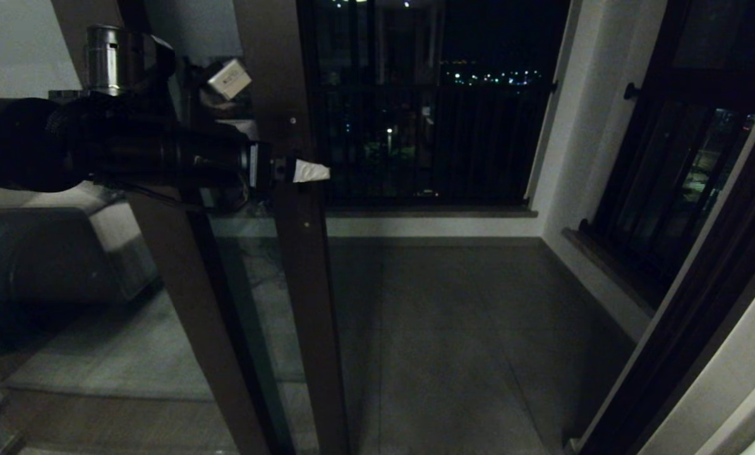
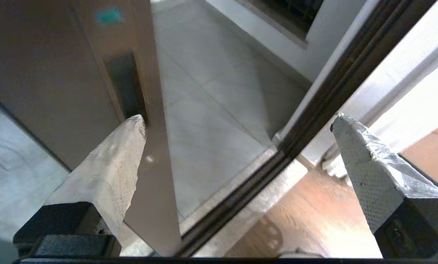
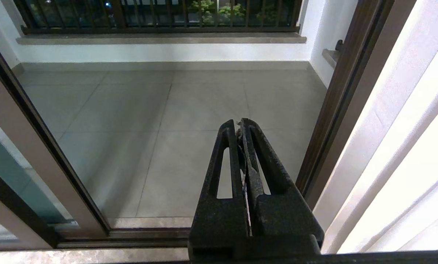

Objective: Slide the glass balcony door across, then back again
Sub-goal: Close the slid door

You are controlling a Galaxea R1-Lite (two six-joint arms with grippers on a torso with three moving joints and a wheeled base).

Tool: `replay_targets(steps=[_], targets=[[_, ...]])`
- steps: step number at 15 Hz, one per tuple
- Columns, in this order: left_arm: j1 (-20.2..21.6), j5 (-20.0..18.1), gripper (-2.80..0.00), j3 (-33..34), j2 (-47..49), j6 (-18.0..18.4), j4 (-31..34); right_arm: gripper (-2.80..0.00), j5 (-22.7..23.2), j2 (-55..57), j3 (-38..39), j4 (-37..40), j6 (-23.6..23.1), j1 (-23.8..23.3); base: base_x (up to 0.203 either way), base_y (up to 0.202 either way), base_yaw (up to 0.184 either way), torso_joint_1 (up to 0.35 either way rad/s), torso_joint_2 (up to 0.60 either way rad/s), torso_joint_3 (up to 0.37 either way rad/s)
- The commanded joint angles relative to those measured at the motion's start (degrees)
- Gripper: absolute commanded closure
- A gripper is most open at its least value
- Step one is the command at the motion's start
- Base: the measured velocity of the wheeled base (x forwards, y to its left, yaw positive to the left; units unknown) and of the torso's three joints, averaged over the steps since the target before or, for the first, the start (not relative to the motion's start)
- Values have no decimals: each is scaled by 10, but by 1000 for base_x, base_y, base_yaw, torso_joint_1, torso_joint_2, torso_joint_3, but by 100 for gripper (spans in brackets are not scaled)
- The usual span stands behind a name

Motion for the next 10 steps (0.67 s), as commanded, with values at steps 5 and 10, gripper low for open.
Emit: replay_targets(steps=[5,10], targets=[[-2,-2,-280,-15,28,1,0,0,0,1,0,0,0,0,0,0,0,0,0,0],[-4,-2,-280,-28,43,1,-3,0,0,1,0,0,0,0,0,0,0,0,0,0]])
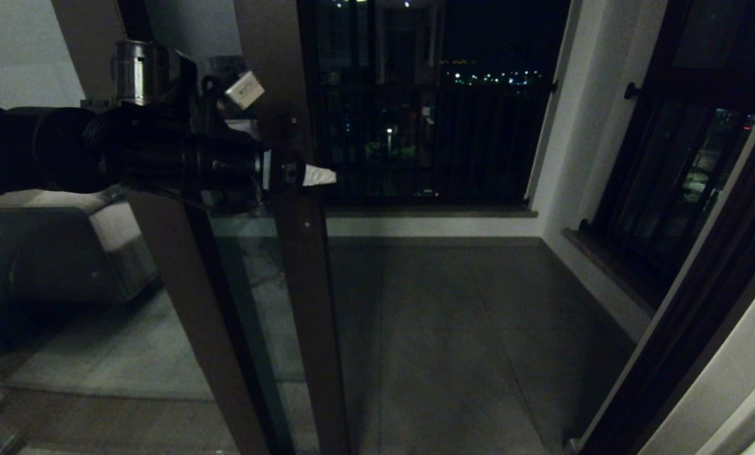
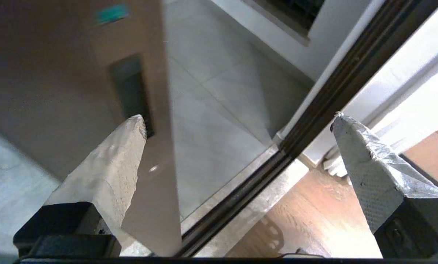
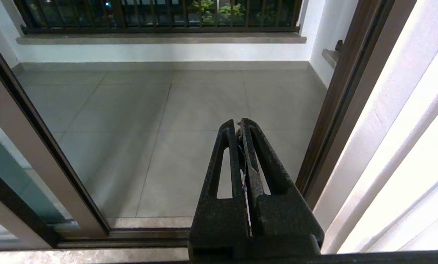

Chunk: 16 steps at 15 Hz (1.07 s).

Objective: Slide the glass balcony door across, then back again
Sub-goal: Close the slid door

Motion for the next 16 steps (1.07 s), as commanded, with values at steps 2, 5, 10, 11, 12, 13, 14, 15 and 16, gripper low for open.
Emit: replay_targets(steps=[2,5,10,11,12,13,14,15,16], targets=[[0,-2,-280,-13,15,0,0,0,0,1,0,0,0,0,0,0,0,0,0,0],[-7,0,-280,-18,25,0,-2,0,0,1,0,0,0,0,0,0,0,0,0,0],[-13,0,-280,-49,44,0,-2,0,0,1,-1,0,0,0,0,0,0,0,0,0],[-15,1,-280,-51,46,0,-2,0,0,1,0,0,0,0,0,0,0,0,0,0],[-16,1,-280,-51,47,0,-2,0,0,1,0,0,0,0,0,0,0,0,0,0],[-17,1,-280,-53,49,0,-2,0,0,1,0,0,0,0,0,0,0,0,0,0],[-17,1,-280,-55,51,0,-2,0,0,1,-1,0,0,0,0,0,0,0,0,0],[-17,1,-280,-56,51,0,-2,0,0,1,0,0,0,0,0,0,0,0,0,0],[-19,1,-280,-58,51,0,-2,0,0,1,0,0,0,0,0,0,0,0,0,0]])
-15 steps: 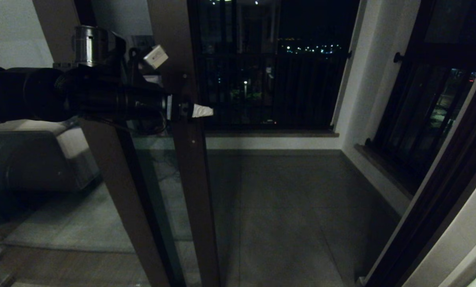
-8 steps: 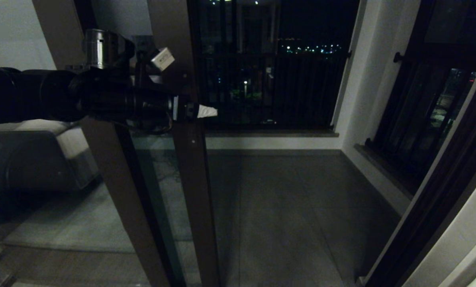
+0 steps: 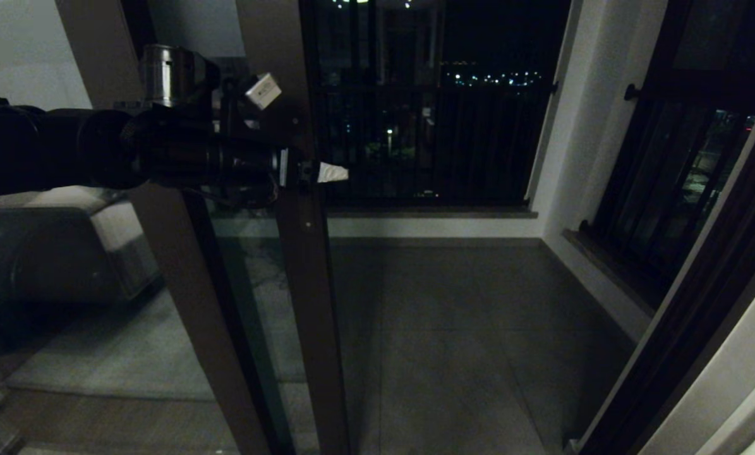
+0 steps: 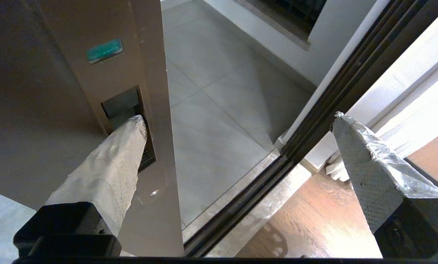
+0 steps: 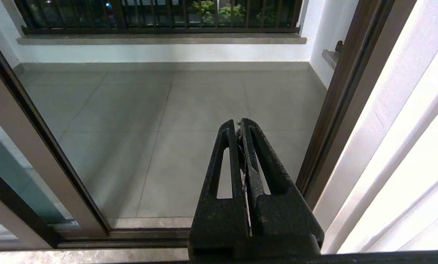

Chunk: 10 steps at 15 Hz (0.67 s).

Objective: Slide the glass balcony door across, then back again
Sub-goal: Close the slid door

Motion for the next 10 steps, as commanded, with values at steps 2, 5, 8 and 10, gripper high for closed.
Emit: replay_targets(steps=[2,5,8,10], targets=[[-6,-2,-280,-13,7,1,0,0,0,1,0,0,0,0,0,0,0,0,0,0],[-15,-2,-280,-25,10,0,1,0,0,1,0,0,0,0,0,0,0,0,0,0],[-25,-2,-280,-26,15,0,2,0,0,1,0,0,0,0,0,0,0,0,0,0],[-31,-2,-280,-28,17,-1,2,0,0,1,0,0,0,0,0,0,0,0,0,0]])
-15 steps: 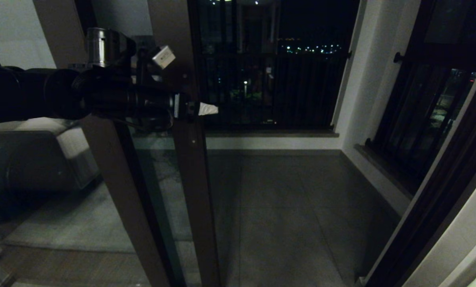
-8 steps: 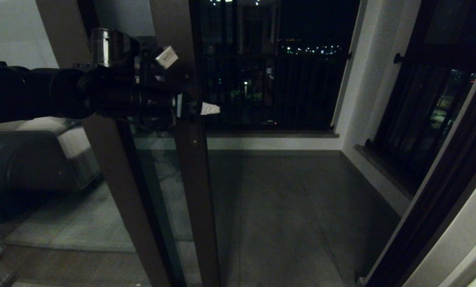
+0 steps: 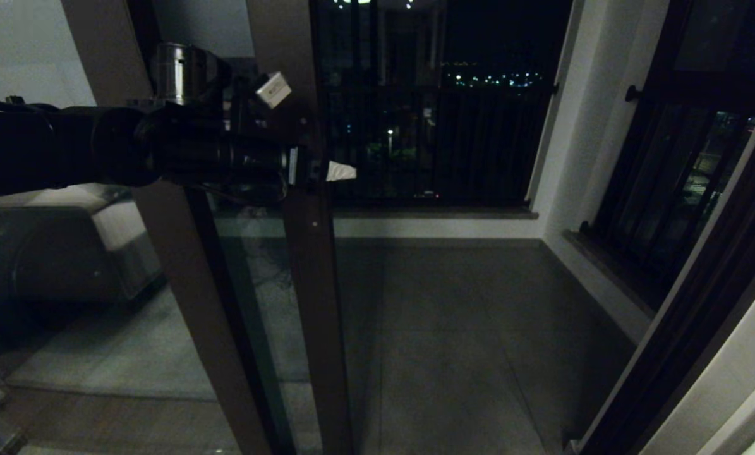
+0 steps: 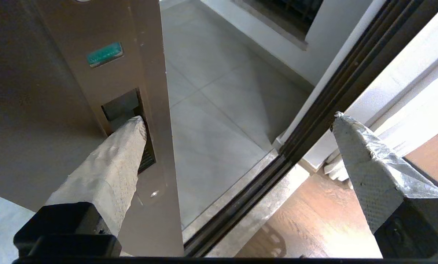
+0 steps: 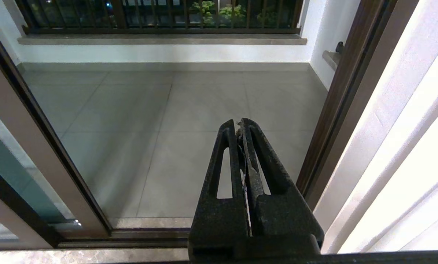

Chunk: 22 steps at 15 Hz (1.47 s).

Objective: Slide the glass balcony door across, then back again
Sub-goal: Close the slid door

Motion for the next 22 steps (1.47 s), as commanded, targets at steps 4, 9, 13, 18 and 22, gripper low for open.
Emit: replay_targets(steps=[4,9,13,18,22], targets=[[-13,-3,-280,-6,7,0,-3,0,0,1,0,0,0,0,0,0,0,0,0,0],[-24,1,-280,-31,24,-1,-1,0,0,1,0,0,0,0,0,0,0,0,0,0],[-42,24,-280,-56,47,-1,-1,0,0,1,0,0,0,0,0,0,0,0,0,0],[-61,41,-280,-70,58,-2,0,0,0,1,0,0,0,0,0,0,0,0,0,0],[-75,56,-280,-86,70,-2,1,0,0,1,0,0,0,0,0,0,0,0,0,0]])
